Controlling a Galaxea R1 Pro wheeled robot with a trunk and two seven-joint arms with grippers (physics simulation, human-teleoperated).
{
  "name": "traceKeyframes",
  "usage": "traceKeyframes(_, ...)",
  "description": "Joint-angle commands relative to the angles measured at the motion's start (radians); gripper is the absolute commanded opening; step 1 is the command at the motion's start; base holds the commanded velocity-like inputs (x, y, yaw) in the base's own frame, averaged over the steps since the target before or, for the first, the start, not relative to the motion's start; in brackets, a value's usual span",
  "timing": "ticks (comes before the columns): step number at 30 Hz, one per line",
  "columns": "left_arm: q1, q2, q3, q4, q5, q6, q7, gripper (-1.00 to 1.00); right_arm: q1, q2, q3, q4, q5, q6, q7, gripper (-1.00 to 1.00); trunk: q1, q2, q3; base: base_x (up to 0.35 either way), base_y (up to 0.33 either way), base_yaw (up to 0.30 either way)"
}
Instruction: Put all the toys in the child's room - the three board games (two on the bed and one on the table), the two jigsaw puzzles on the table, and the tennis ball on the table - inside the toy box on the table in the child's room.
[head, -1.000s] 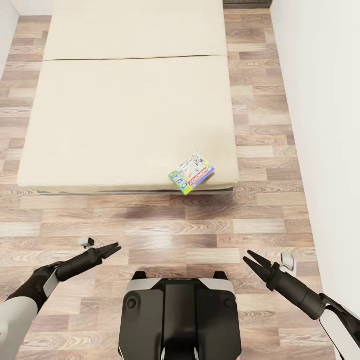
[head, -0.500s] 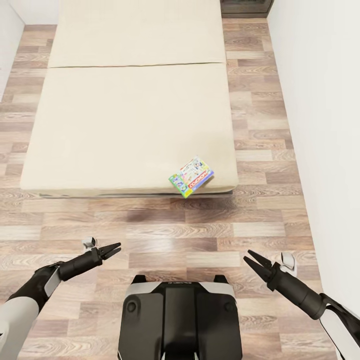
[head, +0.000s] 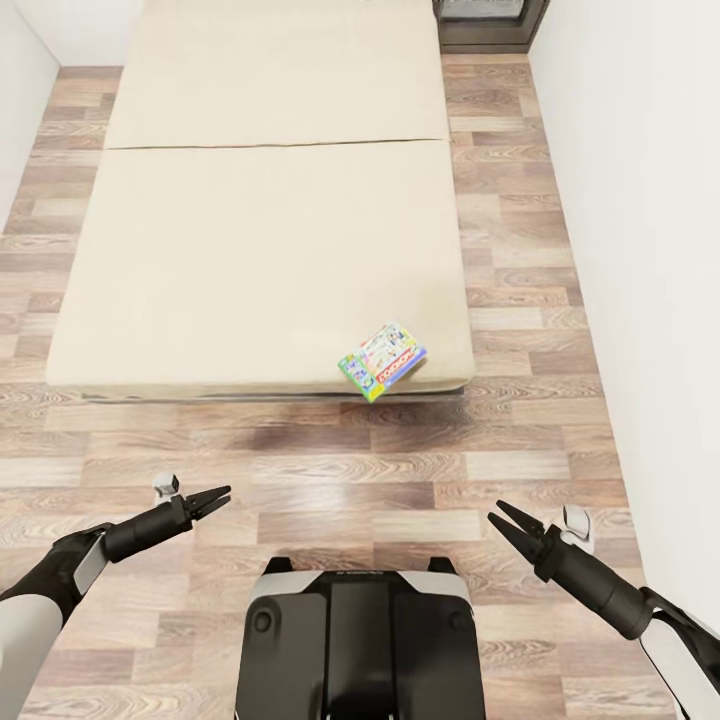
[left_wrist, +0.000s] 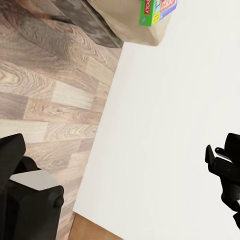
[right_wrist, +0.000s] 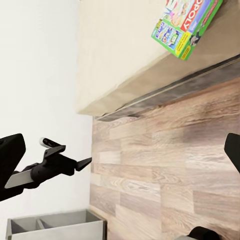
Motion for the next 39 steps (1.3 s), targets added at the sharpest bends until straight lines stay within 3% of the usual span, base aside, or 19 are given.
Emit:
traceKeyframes(1,0.000,0.000,0.001,0.000,0.000,0.011,-0.003,1.00,0.000,0.000,0.000,0.000,-0.009,0.009,0.001,1.00,0.001,-0.001,0.001,0.000,0.000,0.000)
traceKeyframes(17,0.000,0.005,0.000,0.000,-0.003,0.000,-0.007,1.00,-0.001,0.000,0.000,0.003,-0.009,0.009,0.001,1.00,0.001,-0.001,0.027,0.000,0.000,0.000)
traceKeyframes(30,0.000,0.033,0.000,-0.001,-0.006,-0.002,-0.006,1.00,-0.001,0.000,-0.002,0.017,-0.010,0.008,-0.002,1.00,0.001,-0.001,0.049,0.000,0.000,0.000)
traceKeyframes(39,0.000,0.039,-0.002,0.000,-0.007,-0.002,-0.004,1.00,-0.001,0.000,-0.003,0.029,-0.010,0.007,-0.003,1.00,0.001,-0.001,0.064,0.000,0.000,0.000)
